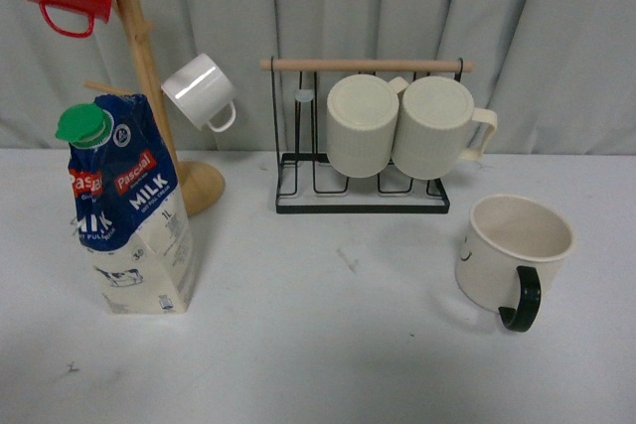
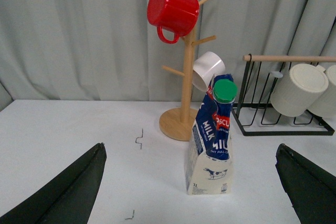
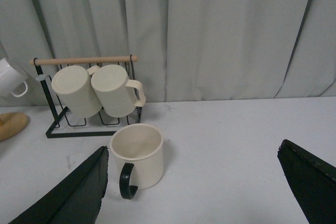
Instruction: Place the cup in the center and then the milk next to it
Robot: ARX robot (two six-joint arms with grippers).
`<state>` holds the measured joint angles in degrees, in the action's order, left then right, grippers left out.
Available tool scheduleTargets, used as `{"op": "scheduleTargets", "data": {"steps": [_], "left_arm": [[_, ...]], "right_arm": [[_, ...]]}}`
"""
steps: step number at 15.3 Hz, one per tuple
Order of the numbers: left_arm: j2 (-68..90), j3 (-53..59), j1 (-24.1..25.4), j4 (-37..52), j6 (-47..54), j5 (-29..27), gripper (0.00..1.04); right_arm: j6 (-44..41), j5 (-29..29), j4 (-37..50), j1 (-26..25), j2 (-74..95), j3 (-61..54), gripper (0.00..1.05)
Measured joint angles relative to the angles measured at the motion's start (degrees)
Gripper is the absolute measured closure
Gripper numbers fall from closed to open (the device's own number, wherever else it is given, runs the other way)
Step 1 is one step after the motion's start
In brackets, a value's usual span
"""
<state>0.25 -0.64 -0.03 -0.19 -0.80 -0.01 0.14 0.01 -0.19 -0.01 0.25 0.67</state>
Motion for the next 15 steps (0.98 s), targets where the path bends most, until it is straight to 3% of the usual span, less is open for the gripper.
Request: {"op": "scheduleTargets", "data": {"steps": [15], "left_arm": [[0.0,0.0,0.0,-0.02,0.0,0.0,0.07]], "right_arm": [[0.0,0.0,0.0,0.0,0.0,0.0,0.06]]}}
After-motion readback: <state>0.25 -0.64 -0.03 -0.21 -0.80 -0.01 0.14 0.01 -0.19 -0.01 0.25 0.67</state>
